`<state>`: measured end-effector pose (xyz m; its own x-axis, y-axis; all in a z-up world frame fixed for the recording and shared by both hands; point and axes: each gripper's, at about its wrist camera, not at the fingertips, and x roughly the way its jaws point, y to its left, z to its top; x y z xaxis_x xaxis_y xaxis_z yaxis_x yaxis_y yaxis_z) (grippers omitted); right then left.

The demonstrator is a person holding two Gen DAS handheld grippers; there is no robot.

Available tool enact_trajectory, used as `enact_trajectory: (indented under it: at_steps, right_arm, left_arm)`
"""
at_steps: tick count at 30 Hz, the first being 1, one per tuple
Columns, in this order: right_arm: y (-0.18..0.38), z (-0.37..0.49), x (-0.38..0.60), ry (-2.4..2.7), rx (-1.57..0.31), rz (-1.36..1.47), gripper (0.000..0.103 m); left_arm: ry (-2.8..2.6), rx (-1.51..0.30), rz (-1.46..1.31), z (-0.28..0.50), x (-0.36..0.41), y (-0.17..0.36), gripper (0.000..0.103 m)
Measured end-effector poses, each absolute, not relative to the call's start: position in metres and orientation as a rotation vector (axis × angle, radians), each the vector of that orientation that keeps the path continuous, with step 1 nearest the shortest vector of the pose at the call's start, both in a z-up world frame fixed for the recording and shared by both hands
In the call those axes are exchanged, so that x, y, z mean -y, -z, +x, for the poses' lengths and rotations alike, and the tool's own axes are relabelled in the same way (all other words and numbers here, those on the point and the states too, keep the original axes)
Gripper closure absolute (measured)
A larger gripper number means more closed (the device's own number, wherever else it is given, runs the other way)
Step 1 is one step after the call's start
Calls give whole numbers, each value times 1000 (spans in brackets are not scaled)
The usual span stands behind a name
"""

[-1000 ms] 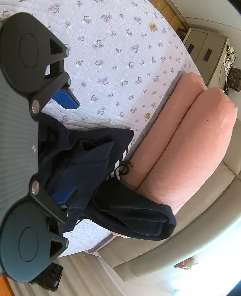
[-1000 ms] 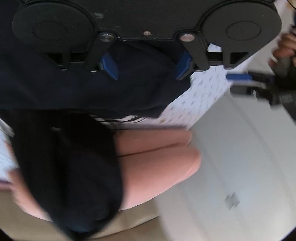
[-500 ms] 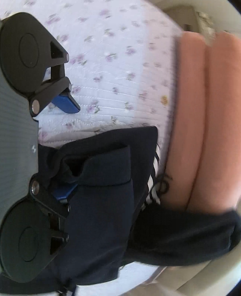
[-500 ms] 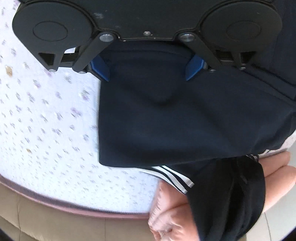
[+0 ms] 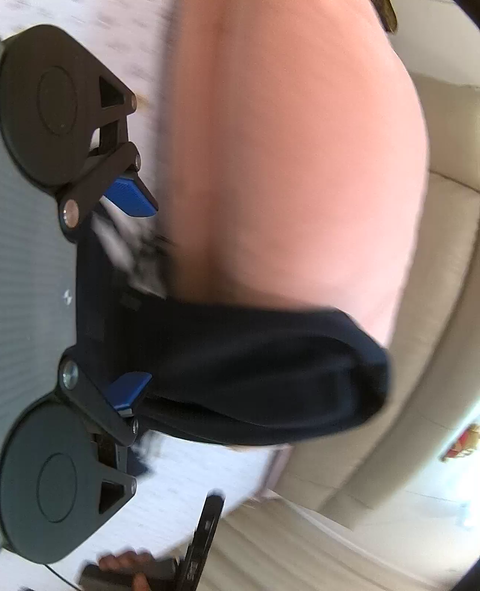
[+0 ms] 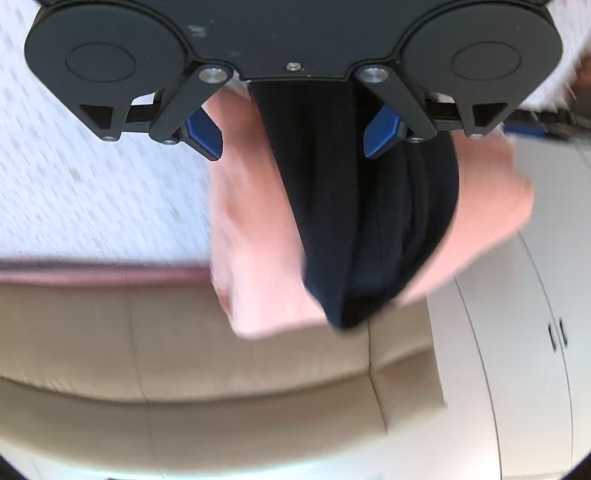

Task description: Fold large clothes

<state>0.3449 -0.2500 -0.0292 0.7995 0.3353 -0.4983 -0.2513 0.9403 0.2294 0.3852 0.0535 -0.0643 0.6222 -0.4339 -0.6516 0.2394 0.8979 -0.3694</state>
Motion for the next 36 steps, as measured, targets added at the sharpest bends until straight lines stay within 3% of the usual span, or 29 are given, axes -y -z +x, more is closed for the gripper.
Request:
enact_trajectory:
  at_steps: [6,8,9,10,11,13,14,16,21,22,23,24,25,27,30,34,36]
  right_arm:
    - [16,433,194,-256,-560,86,5]
    - [20,449,179,-238,-564,61,17]
    - [22,451,175,-226,-563,46,32]
    - [22,445,173,-216,-563,28,83]
    - [22,441,171,-211,-553,18,85]
    - [17,411,184,-204,-483,-9,85]
    - [15,404,191,-203,-451,-15,86]
    - [3,363,210,-214,-386,-5,87]
    - [11,231,257,-306,-194,-108,82]
    - [24,207,262,-379,-226,-159,69]
    - [38,189,266,-437,-285,-217,38]
    - [62,168,269,-471,-395,-297,20]
    - [79,156,272,-483,-487,-352,9]
    - [120,132,281,-506,-694,-435,11]
    - [135,128,297,-495,-834,-240,11]
    - [125,141,321,-509,-830,201,7]
    - [132,158,326,-477,-867,388,7]
  left_arm:
    - [331,-774,-223,458,-8,60,10]
    - [299,-782,-186,466,7,65,2]
    - [285,-778,-158,467,14,65,2]
    - [257,-766,-116,465,21,65,14]
    - [196,-747,-56,461,30,66,27]
    - [151,-725,8,451,37,63,84]
    - [186,-699,0,442,35,59,96]
    - [194,-651,-8,422,28,49,96]
    - [305,-499,-20,336,-1,40,95]
    - [351,-535,9,317,-4,49,92]
    - [418,-597,21,301,-8,60,88]
    - [476,-660,25,287,-13,72,79]
    - [530,-751,32,270,-19,89,59]
    - [542,-922,41,248,-29,119,30]
    - [514,-1018,-60,233,-46,140,29]
    - [511,-991,-350,255,-61,137,15]
    - [539,-1030,-417,267,-50,142,16]
